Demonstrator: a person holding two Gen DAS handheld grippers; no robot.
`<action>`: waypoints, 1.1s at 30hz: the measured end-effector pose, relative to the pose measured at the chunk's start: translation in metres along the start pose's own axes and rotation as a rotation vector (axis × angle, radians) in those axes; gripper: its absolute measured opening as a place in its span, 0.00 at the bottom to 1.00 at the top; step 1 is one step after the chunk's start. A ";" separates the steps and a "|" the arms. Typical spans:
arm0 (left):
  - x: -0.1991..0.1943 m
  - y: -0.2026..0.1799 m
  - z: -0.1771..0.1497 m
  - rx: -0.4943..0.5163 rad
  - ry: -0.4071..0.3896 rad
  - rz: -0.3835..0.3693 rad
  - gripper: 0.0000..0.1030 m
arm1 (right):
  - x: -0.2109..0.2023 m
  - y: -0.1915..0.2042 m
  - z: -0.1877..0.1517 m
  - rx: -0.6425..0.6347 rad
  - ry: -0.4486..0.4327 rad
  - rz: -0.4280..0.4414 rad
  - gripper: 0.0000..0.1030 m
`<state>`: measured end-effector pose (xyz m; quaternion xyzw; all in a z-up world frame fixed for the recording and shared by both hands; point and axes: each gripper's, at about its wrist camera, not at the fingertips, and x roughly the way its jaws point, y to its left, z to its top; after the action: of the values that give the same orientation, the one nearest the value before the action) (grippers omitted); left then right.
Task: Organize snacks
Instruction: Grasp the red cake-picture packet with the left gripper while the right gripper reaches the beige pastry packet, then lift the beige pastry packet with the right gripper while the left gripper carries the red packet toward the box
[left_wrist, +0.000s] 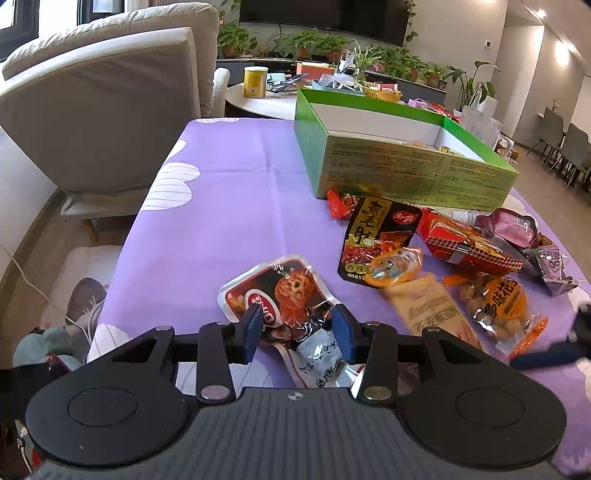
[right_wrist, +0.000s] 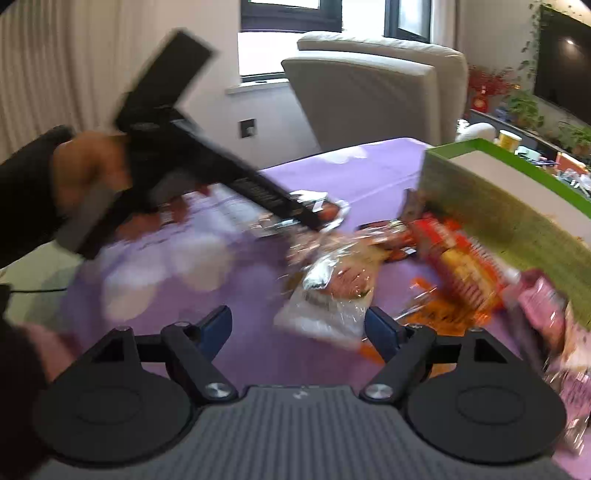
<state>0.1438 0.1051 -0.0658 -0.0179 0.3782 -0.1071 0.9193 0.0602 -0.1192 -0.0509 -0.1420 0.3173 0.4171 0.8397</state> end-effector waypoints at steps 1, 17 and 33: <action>-0.001 0.000 0.000 -0.003 0.002 0.000 0.38 | -0.004 0.002 -0.002 0.019 -0.011 0.004 0.52; -0.007 0.000 0.012 -0.124 0.000 0.066 0.45 | 0.036 -0.009 0.012 0.476 -0.045 -0.312 0.51; 0.012 -0.035 0.006 -0.082 0.057 0.212 0.53 | 0.013 -0.013 -0.001 0.500 -0.087 -0.323 0.45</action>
<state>0.1500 0.0683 -0.0656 -0.0124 0.4082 0.0060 0.9128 0.0764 -0.1198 -0.0606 0.0386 0.3470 0.1929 0.9170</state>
